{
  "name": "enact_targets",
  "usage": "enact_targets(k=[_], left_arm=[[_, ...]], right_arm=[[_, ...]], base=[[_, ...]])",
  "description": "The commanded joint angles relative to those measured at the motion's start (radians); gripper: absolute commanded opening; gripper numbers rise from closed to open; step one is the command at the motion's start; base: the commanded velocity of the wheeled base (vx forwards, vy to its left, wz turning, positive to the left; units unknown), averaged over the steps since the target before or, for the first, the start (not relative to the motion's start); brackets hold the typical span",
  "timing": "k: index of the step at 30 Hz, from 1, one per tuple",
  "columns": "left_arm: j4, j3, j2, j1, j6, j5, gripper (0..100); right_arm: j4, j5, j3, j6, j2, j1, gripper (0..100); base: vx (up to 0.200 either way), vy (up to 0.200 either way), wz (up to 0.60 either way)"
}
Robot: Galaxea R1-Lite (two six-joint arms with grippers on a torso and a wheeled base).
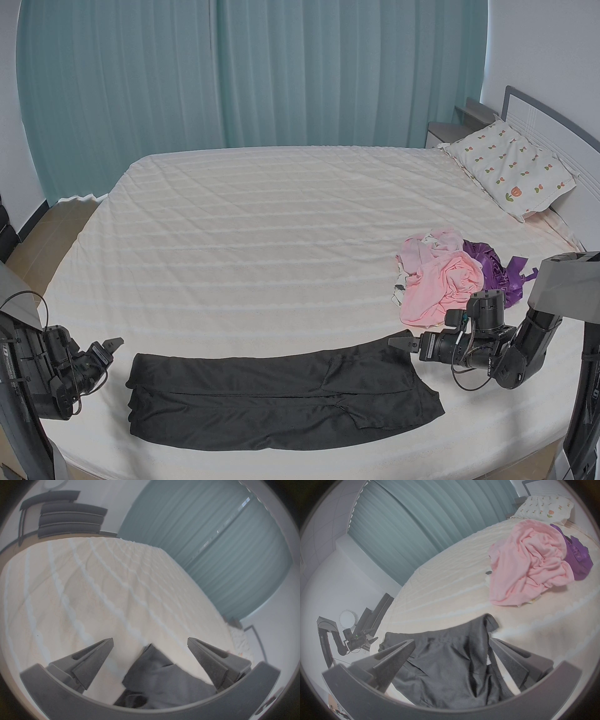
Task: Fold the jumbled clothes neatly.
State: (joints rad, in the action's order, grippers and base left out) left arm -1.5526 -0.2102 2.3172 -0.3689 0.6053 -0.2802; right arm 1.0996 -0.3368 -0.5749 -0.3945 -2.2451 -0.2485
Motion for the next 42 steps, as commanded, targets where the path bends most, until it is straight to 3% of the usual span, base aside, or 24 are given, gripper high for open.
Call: enact_targets(k=[1,6,21,22,36,42], left_arm=[[-0.018,-0.029,-0.13,0.042,0.128,-0.004,100],[-0.018,-0.001,-0.122,0.1,0.137,0.001,100],[-0.018,-0.003,-0.053,0.097,0.136,0.004,100],[-0.018,-0.003,-0.05,0.096,0.136,0.004,100],[-0.018,0.0,-0.035,0.096,0.129,0.006,100],[-0.018,0.0,-0.035,0.096,0.129,0.006,100]], right_arm=[[-0.004,0.013,-0.048,-0.03,0.015,-0.064,100],[-0.035,0.022,-0.066,-0.032,-0.037,-0.086,100],[-0.049,0.061,-0.145,-0.029,-0.211,-0.074,100],[-0.053,0.061,-0.152,-0.029,-0.217,-0.074,0],[-0.037,0.068,-0.141,-0.034,-0.16,-0.067,0],[0.088,0.067,-0.117,-0.021,-0.133,-0.071,0]], base=[[0.0,0.0,0.0],[0.0,0.0,0.0],[0.0,0.0,0.0],[0.0,0.0,0.0],[0.0,0.0,0.0],[0.0,0.0,0.0]])
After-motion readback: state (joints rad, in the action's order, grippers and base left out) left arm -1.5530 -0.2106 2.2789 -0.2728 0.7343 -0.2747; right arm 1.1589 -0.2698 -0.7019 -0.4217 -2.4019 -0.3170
